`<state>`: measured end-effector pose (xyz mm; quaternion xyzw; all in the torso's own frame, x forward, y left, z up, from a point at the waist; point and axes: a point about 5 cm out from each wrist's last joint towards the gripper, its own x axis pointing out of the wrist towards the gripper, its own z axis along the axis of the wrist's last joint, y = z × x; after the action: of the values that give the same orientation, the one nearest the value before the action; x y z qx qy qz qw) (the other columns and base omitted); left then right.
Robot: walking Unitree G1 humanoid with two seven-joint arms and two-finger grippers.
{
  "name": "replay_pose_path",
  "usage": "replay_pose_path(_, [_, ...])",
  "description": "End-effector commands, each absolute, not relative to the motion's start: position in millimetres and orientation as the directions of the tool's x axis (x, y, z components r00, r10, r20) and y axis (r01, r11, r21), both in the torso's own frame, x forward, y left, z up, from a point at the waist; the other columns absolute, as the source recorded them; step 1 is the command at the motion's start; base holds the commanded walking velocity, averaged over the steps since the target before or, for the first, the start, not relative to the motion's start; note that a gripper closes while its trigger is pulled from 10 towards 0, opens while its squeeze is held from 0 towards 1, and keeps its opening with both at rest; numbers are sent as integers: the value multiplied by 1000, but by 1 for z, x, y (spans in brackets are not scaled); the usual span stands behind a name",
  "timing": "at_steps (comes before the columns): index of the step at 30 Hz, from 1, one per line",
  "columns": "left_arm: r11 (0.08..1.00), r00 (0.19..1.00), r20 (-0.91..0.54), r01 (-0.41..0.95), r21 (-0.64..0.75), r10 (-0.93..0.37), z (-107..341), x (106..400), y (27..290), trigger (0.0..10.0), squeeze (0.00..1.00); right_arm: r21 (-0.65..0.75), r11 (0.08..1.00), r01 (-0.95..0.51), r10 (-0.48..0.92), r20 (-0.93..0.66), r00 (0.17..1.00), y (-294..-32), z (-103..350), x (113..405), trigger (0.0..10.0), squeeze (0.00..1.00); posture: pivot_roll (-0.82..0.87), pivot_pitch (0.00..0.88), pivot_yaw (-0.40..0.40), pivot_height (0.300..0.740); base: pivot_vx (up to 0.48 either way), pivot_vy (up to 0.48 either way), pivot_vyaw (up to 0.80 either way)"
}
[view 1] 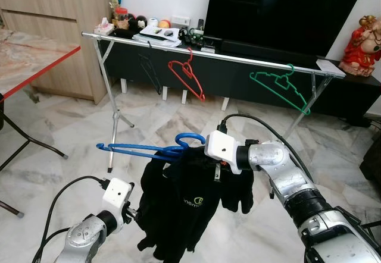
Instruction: Hang hanger
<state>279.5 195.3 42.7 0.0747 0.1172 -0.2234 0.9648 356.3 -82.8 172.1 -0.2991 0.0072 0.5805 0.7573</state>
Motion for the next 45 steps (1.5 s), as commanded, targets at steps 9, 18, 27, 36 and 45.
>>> replay_pose_path(9, [888,858,-336,447,114,-389,32,281,195,6980,0,-480,143,-865,907,-287,309,-73,191,352,0,0,131,0,-139,740,0,0,0])
replay_pose_path(18, [912,872,-336,403,76,-357,29,283,196,0,0,-487,153,-860,911,-267,313,-70,197,351,0,0,130,0,-143,740,0,0,0])
replay_pose_path(27, [925,884,-330,374,71,-332,29,286,197,0,0,-489,153,-859,913,-261,312,-69,200,350,0,0,128,0,-148,740,0,0,0])
replay_pose_path(36, [929,886,-334,363,67,-322,27,285,199,0,0,-489,160,-857,911,-261,319,-70,201,351,0,0,128,0,-148,740,0,0,0])
replay_pose_path(45, [929,883,-342,364,71,-320,26,284,200,0,0,-486,166,-858,908,-265,325,-71,200,351,0,0,130,0,-149,740,0,0,0])
